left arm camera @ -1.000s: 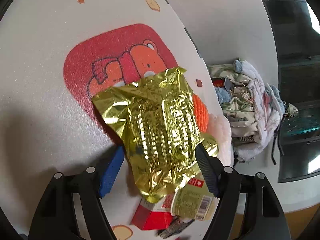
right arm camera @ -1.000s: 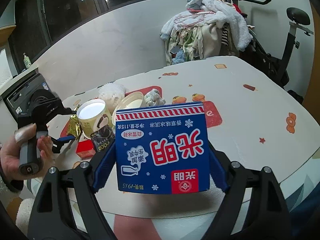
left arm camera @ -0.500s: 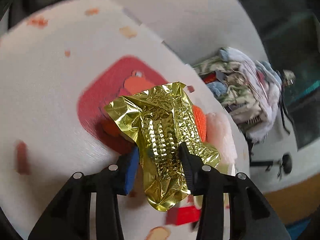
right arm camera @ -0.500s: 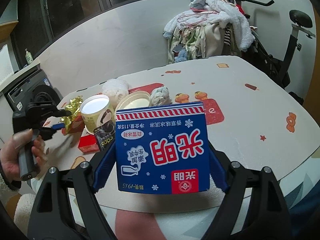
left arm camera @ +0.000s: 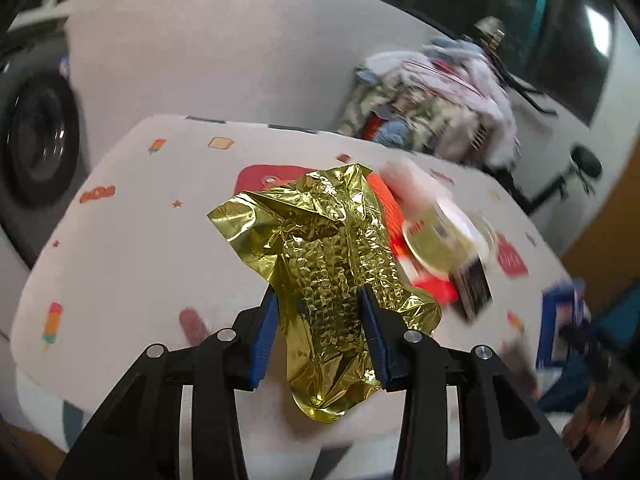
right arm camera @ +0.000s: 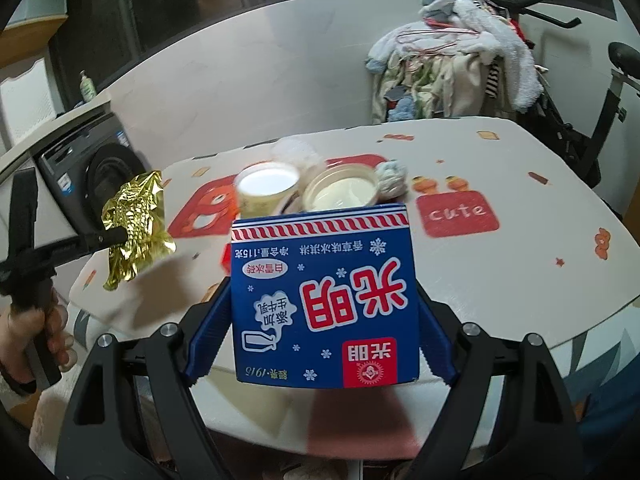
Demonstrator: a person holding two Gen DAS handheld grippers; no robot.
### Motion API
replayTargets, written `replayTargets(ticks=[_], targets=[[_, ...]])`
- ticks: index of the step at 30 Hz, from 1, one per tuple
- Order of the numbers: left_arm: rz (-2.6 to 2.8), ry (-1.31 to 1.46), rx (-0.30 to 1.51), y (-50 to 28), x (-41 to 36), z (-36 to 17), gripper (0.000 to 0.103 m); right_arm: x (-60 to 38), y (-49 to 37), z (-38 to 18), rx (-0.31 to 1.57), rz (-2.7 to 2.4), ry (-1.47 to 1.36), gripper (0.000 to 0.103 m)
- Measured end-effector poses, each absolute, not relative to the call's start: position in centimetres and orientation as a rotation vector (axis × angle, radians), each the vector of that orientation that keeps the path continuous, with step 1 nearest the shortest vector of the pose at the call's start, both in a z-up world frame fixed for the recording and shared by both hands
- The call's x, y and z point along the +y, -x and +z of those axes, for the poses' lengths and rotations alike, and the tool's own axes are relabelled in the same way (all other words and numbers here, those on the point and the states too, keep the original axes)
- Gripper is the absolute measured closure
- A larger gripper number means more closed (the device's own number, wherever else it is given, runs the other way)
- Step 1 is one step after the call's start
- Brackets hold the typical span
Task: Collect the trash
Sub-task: 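Carry the gold foil wrapper to the brown bin and open the left tool, then lower the blue milk carton into the brown bin and open the right tool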
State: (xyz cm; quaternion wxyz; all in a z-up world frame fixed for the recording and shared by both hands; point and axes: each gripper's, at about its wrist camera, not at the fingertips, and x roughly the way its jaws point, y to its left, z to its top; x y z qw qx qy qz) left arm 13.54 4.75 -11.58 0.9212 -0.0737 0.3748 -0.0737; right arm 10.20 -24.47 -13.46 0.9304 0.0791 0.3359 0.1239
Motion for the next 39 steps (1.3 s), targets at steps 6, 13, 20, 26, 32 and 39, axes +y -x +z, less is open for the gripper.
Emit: replayTargets(ticks=[6,13,20,26,32,39], targets=[[-0.222,0.074,0.767,-8.1,2.9,-12.3,0.063,-23.0,-7.3,-12.9,0.686,0.277,-0.132,0.021],[-0.339,-0.027,0.777,-1.5,-0.4,-13.8,0.063,-23.4,-3.9,-12.9,0.684,0.253,-0.151,0.021],[-0.452,-0.189,0.817,3.6,-3.6,-17.2,0.063,-24.0,-1.9,-13.8,0.703,0.234,-0.168,0.021],[-0.49,-0.18,0.861,2.7,-4.4,-18.8,0.06,-24.8,-1.4,-14.5,0.716,0.22,-0.189,0.021],[-0.493,-0.13,0.85,2.3,-4.0,-18.7,0.03,-24.9,-1.3,-15.7,0.746,0.219,-0.199,0.021],[-0.42,-0.035,0.77,2.2,-1.2,-16.1,0.018,-23.2,-0.7,-17.7,0.786,0.26,-0.169,0.021]])
